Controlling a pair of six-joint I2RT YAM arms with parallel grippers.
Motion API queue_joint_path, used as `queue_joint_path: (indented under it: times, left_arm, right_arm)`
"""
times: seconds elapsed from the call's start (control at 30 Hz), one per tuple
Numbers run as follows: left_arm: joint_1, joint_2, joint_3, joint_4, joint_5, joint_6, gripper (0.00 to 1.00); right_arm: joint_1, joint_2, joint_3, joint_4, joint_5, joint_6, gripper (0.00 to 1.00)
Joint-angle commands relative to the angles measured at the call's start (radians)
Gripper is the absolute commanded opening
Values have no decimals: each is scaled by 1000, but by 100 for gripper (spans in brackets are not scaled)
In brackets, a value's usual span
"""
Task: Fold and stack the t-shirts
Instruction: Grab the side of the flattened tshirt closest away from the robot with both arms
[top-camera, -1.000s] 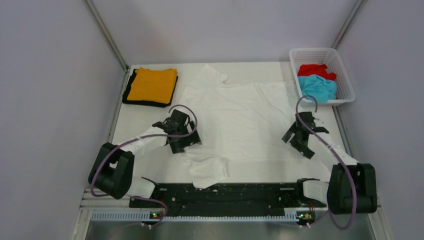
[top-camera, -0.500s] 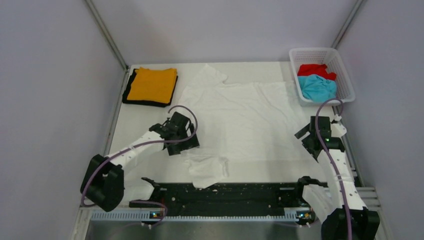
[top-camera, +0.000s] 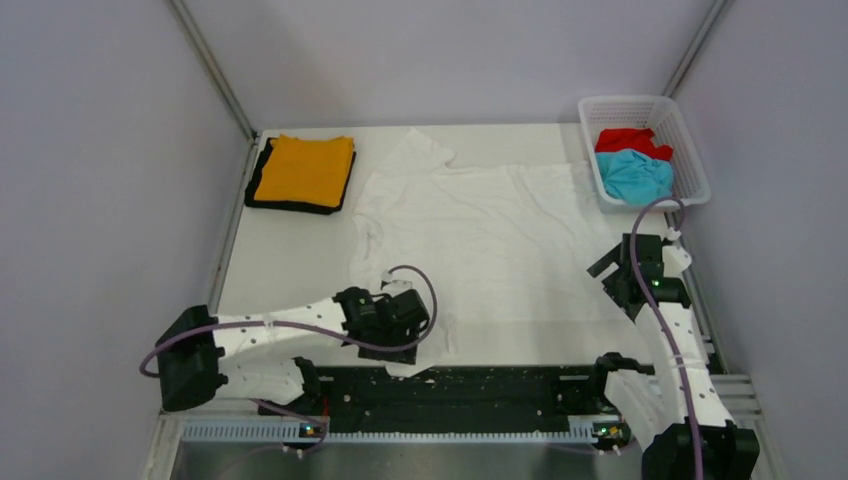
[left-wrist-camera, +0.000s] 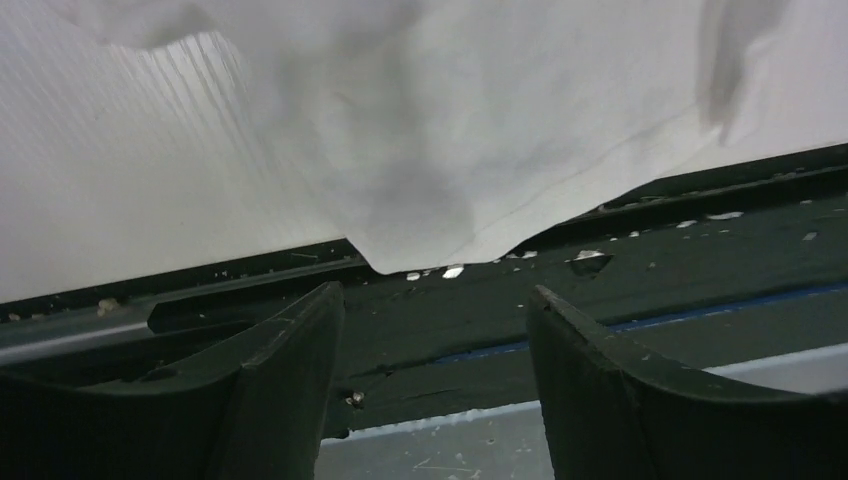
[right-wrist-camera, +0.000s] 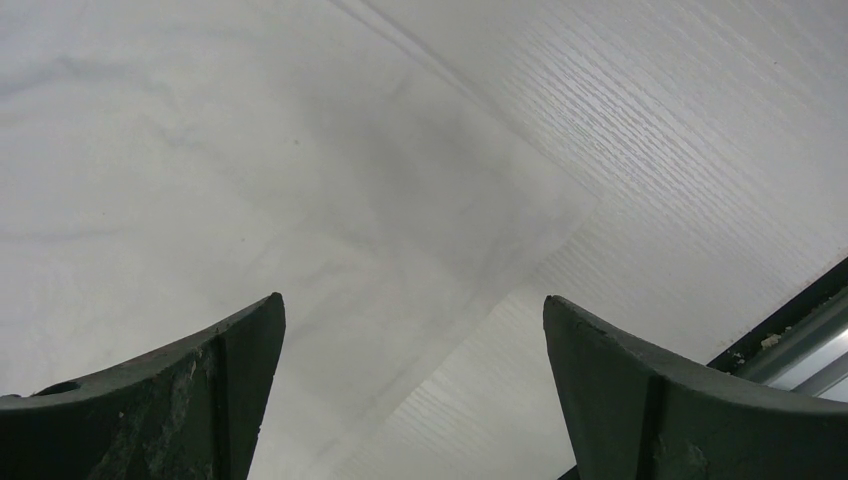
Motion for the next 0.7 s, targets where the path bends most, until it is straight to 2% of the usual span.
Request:
queue_joint_path:
  times: [0.0,0.1,0.3,0.5,0.57,0.6,0.67]
  left_arm:
    - [-115,108,34,-112,-88,-138,67]
    - [-134,173,30,-103,-98,-159,62]
    - [-145,248,34,12,-82,-148,60]
    - [-145,336,60,53,-78,-143,48]
    - [-146,369,74,46,-90,-152,38]
    - [-145,382,86,34,-102,-156,29]
    - [-145,398,113,-23,-134,-176,1]
  right_arm:
    - [-8,1,-10,49,-36,-28,99]
    - [-8,1,-19,57,-46,-39,99]
    - [-8,-9,-29,57,-41,-52,99]
    - [-8,4,-34,72,-39,-51,99]
    - [-9,0,-35,67,-23,-42,99]
    - [-9,-5,-36,62,-16,-35,99]
    - [-9,-13,-36,48,-4,-15,99]
